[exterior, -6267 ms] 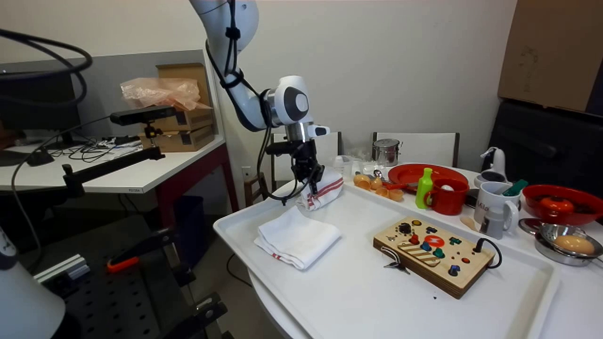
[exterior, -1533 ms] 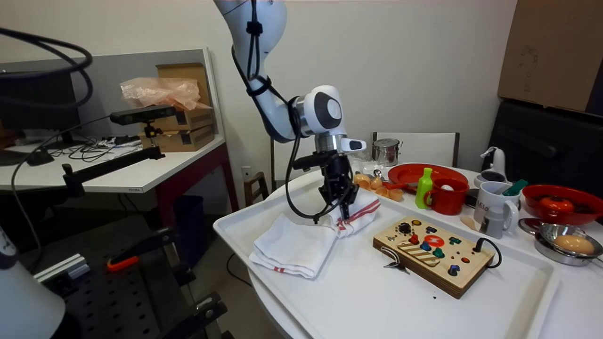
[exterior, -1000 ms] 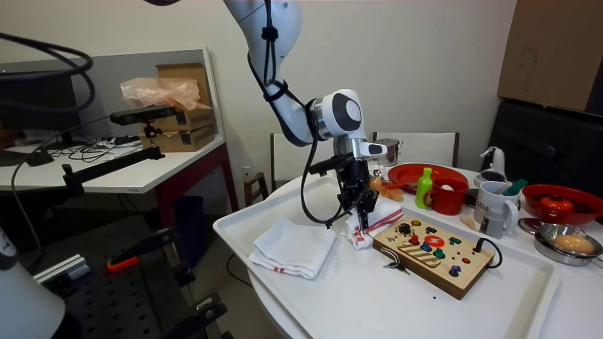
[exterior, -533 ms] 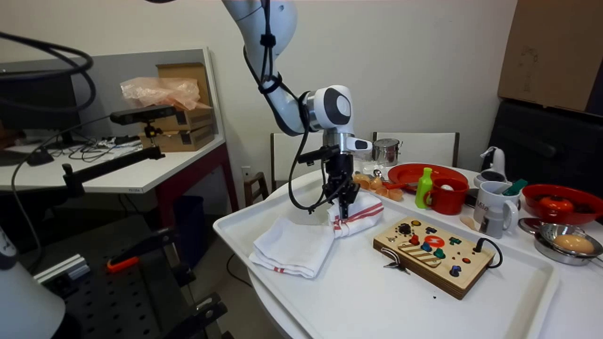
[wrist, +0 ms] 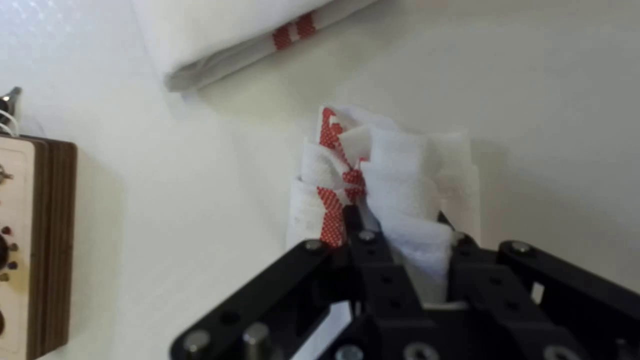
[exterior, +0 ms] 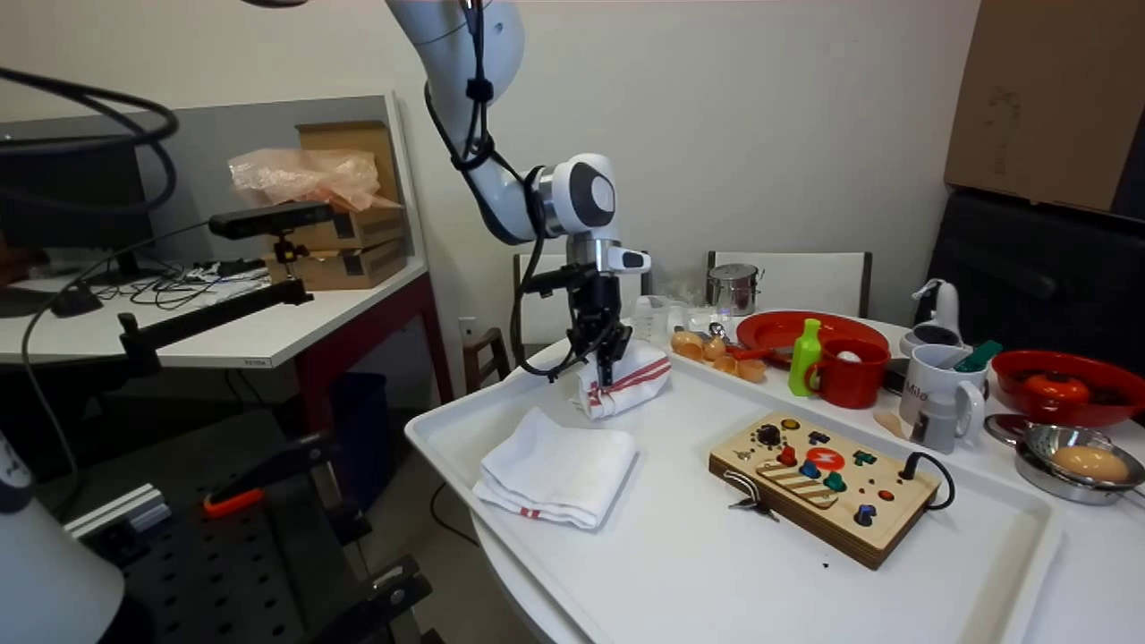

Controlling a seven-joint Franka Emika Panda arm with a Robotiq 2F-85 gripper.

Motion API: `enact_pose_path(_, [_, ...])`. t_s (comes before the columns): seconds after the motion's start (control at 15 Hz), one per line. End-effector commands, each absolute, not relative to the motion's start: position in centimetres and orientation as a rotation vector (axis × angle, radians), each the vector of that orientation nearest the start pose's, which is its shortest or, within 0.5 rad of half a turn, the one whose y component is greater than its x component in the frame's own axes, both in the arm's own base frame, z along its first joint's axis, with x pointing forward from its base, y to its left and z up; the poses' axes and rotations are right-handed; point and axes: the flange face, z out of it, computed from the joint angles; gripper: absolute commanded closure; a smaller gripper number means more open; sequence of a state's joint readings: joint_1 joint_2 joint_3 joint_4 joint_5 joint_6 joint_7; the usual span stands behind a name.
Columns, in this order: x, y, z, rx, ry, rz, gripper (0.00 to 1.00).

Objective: Wipe the white tray using the white towel next to the board

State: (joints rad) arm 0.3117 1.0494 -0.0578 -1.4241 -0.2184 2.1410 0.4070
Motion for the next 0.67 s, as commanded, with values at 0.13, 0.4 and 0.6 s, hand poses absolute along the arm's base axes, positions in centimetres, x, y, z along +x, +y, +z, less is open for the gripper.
enact_pose_path(0.13, [64.0,21.9,4.5,-3.417,-0.131,0.385,0.95])
enact_pose_path(0.4, [64.1,24.1,4.7,-3.422,-0.077,0.37,0.95])
enact_pose_path(0.6, [65.0,22.4,4.0,-3.458,-0.015,0.312,0.95])
